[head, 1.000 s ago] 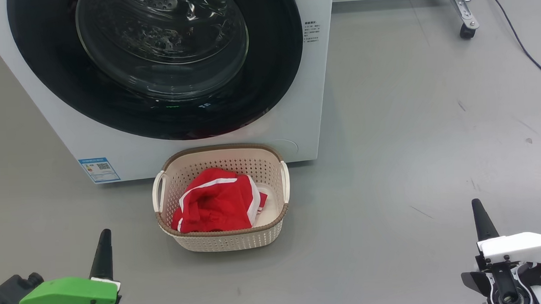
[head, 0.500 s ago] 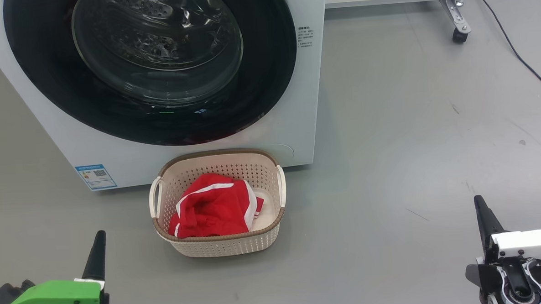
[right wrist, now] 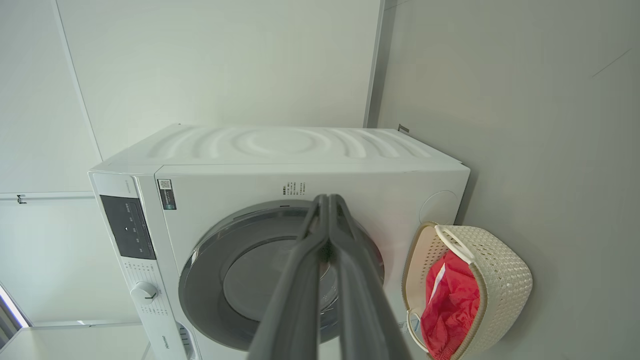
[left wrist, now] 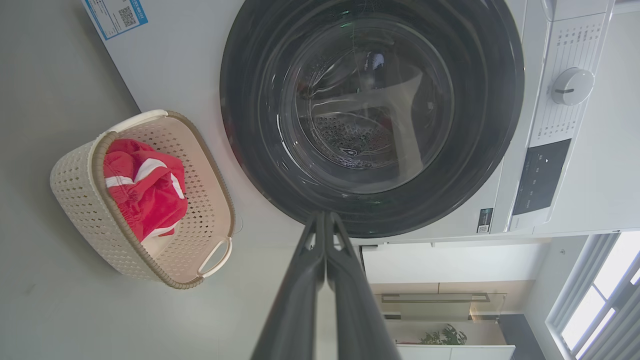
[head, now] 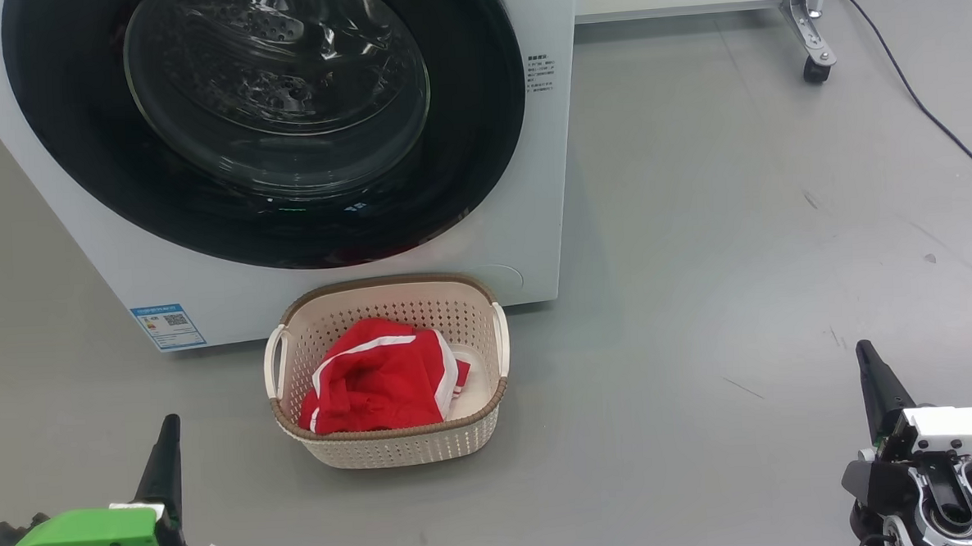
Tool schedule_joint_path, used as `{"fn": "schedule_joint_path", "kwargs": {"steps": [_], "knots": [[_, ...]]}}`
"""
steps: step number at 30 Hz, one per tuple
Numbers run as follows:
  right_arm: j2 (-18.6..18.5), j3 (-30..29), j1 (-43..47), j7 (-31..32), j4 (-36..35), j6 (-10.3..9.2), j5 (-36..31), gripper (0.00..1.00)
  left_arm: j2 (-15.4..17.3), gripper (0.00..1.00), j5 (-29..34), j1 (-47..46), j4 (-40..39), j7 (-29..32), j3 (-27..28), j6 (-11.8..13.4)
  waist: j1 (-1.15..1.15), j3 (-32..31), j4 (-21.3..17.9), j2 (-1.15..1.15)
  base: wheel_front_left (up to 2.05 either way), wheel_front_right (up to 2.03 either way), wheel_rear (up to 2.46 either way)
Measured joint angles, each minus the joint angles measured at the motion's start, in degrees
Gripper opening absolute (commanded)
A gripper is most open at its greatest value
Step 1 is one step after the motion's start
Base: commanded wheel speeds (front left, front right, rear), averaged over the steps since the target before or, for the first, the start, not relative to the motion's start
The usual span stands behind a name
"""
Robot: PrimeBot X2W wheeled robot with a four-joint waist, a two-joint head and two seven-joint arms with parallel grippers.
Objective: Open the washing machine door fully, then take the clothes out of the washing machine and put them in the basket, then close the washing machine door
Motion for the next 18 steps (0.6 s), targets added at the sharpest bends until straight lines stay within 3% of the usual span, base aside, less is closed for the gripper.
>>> {"fn": "schedule_joint_path", "kwargs": {"steps": [18], "knots": [[0.0,-0.1,-0.01,0.01,0.25,0.26,0.0,0.0,0.0,0.0,0.0,-0.14,0.09,0.0,0.07,0.0,0.0,-0.01,0.0,0.0,0.0,0.0,0.0]]}}
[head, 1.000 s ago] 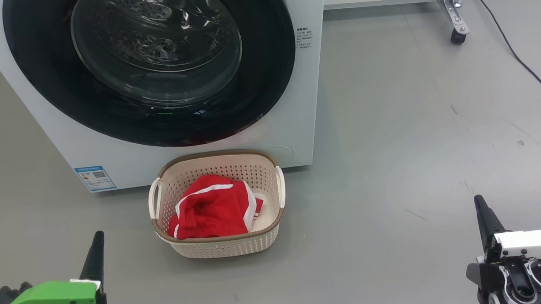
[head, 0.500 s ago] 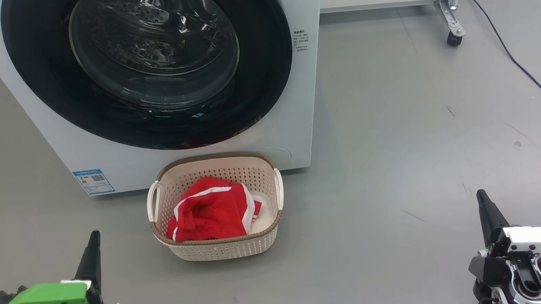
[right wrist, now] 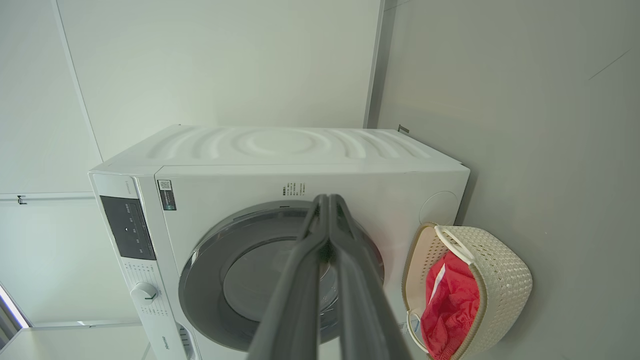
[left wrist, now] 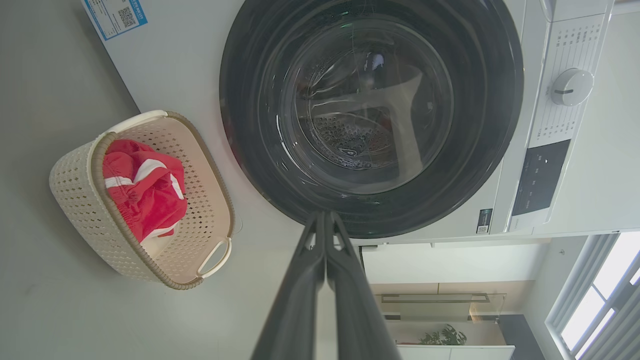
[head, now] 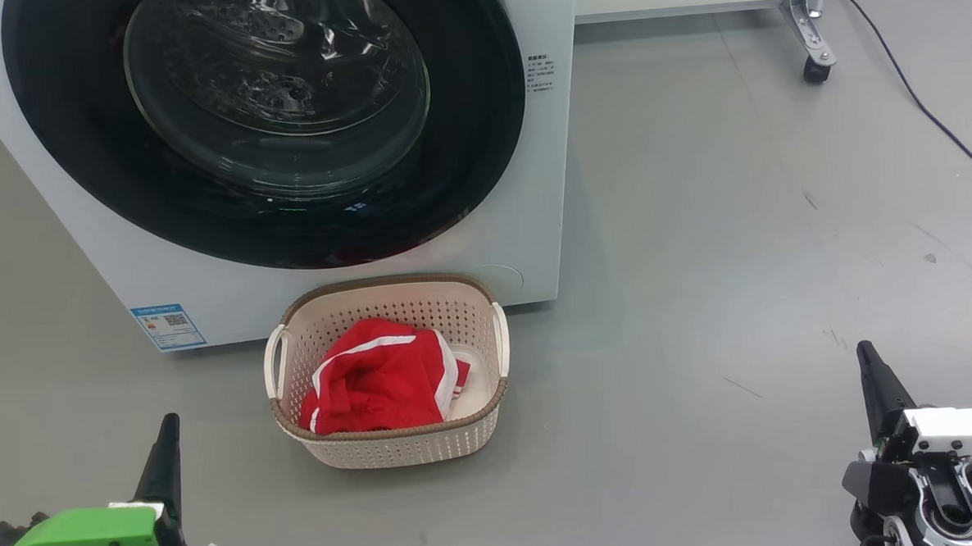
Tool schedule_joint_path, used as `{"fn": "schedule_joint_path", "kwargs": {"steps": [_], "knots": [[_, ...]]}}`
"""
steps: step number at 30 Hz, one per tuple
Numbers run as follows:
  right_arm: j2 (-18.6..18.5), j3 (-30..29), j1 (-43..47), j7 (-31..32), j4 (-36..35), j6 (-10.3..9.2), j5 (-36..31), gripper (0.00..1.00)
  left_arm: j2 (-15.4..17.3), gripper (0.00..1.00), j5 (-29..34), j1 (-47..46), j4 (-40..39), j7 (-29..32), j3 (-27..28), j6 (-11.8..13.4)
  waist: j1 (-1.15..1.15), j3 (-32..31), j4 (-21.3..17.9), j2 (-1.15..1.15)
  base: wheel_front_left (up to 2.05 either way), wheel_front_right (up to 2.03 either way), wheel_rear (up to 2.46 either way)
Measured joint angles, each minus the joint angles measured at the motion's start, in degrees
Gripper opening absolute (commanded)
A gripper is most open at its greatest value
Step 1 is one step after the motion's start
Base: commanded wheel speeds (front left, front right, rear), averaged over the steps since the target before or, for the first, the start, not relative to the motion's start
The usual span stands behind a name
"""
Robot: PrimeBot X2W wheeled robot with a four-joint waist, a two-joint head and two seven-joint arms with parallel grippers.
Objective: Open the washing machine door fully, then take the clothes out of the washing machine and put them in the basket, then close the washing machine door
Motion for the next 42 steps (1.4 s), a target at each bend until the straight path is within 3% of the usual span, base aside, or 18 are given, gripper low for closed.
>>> {"fn": "schedule_joint_path", "kwargs": {"steps": [42], "knots": [[0.01,-0.23,-0.02,0.25,0.25,0.01,0.0,0.0,-0.01,0.0,0.0,-0.03,0.0,0.45,0.13,-0.01,0.0,0.0,0.0,0.0,0.0,0.0,0.0]]}}
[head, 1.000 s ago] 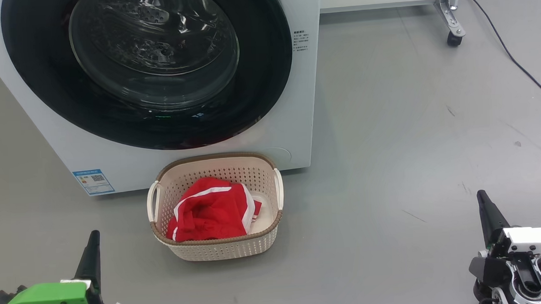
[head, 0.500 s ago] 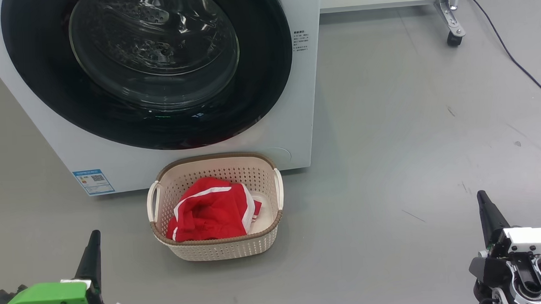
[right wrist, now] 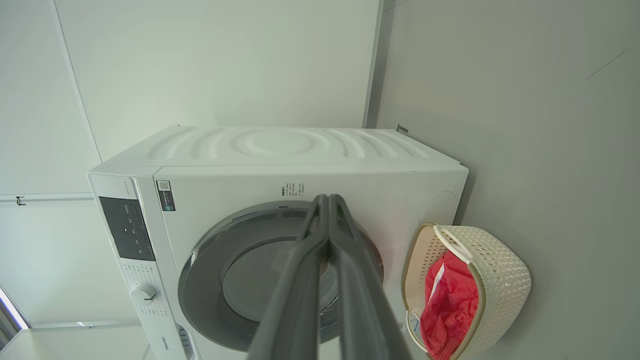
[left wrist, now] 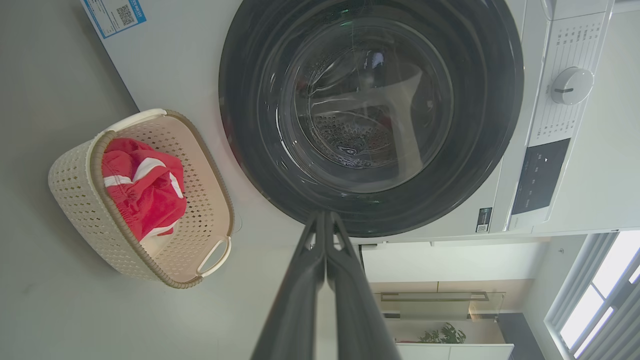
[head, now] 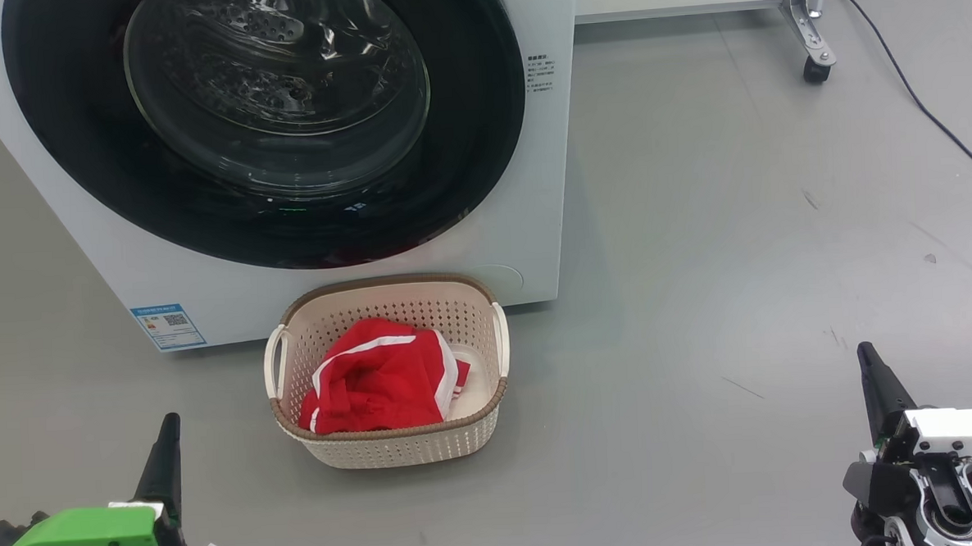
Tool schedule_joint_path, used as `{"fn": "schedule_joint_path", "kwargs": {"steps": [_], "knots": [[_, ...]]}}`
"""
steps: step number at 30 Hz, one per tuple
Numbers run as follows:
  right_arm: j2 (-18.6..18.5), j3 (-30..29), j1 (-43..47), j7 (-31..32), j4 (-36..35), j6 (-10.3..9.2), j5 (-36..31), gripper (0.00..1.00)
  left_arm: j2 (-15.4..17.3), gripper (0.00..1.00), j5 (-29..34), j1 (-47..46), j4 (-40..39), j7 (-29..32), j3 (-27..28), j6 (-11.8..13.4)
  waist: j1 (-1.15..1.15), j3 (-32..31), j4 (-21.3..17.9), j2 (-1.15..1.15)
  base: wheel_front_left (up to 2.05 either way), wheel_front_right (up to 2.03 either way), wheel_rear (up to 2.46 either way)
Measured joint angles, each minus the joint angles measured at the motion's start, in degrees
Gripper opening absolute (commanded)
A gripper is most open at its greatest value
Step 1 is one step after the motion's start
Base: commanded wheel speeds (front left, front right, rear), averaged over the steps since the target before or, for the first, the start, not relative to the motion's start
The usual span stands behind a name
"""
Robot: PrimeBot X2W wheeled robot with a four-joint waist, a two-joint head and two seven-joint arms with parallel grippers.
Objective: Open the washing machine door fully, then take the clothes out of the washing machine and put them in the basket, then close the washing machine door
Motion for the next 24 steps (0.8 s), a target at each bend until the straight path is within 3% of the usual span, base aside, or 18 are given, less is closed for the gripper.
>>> {"fn": "schedule_joint_path", "kwargs": {"steps": [24], "knots": [[0.01,-0.1,-0.02,0.18,-0.01,0.0,0.0,0.0,0.0,0.0,0.0,0.0,-0.07,0.03,0.13,0.0,0.0,0.01,0.0,0.0,0.0,0.0,0.0]]}}
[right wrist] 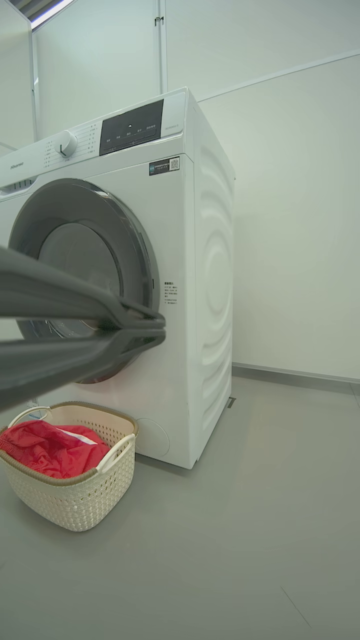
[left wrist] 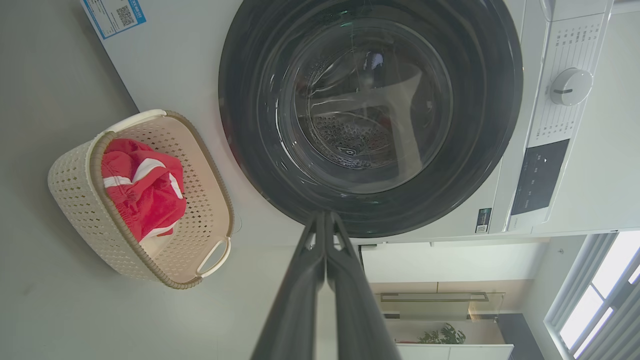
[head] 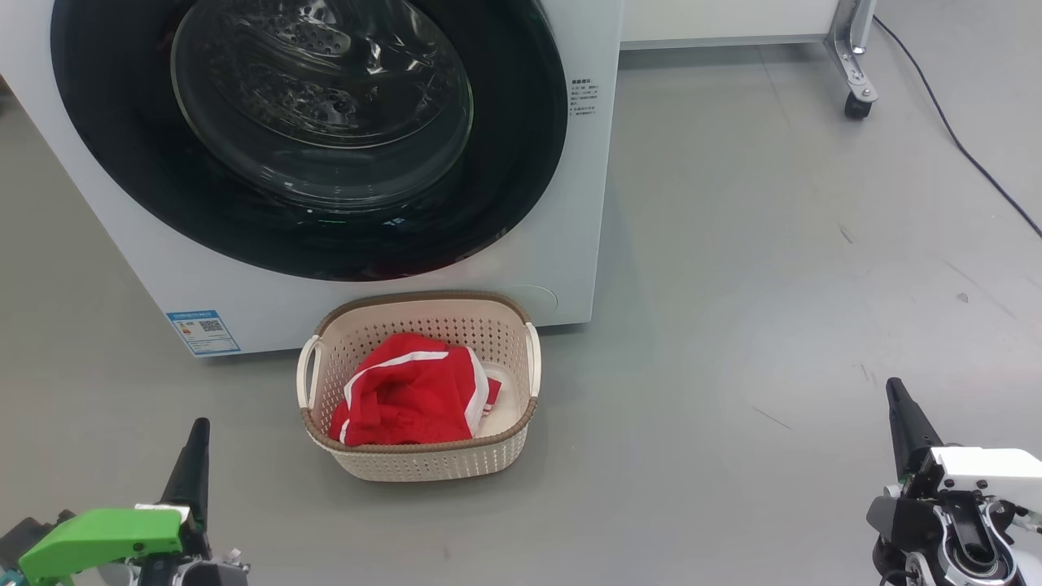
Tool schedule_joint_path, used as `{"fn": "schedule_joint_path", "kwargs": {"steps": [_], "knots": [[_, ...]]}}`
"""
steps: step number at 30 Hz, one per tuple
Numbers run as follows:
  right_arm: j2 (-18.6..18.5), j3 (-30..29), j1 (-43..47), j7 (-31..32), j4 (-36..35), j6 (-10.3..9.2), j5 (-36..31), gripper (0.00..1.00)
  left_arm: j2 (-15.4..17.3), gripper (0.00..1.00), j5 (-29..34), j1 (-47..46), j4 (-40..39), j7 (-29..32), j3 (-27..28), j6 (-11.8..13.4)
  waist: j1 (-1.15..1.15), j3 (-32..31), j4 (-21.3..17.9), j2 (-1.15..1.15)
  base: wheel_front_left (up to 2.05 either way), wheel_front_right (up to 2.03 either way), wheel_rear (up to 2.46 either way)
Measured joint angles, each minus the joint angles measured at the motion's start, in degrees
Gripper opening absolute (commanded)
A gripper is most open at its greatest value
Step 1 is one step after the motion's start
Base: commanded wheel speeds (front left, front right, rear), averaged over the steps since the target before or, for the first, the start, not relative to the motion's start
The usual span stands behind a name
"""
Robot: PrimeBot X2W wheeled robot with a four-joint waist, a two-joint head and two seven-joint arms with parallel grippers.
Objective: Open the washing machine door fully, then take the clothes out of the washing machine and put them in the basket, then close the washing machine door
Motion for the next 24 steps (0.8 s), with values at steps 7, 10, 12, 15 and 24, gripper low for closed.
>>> {"fn": "schedule_joint_path", "kwargs": {"steps": [7,10,12,15,24], "knots": [[0.01,-0.03,0.0,0.03,-0.01,0.01,0.0,0.0,-0.01,0.0,0.0,0.0,-0.01,0.0,0.04,0.0,0.0,0.0,0.0,0.0,0.0,0.0,0.0],[0.01,-0.04,0.0,0.04,-0.01,0.02,0.0,0.0,-0.01,0.0,0.0,0.0,-0.02,0.0,0.07,0.0,0.0,0.0,0.0,0.0,0.0,0.0,0.0],[0.01,-0.05,0.0,0.04,-0.01,0.02,0.0,0.0,-0.01,0.0,0.0,0.0,-0.02,0.0,0.08,0.0,0.0,0.0,0.0,0.0,0.0,0.0,0.0],[0.01,-0.07,0.0,0.04,-0.02,0.02,0.0,0.0,-0.01,0.0,0.0,0.0,-0.02,0.0,0.09,0.0,0.0,0.0,0.0,0.0,0.0,0.0,0.0],[0.02,-0.11,0.0,0.05,-0.03,0.02,-0.01,0.0,-0.01,0.0,0.0,0.0,-0.04,0.0,0.13,0.0,0.0,0.01,0.0,0.0,0.0,0.0,0.0]]}}
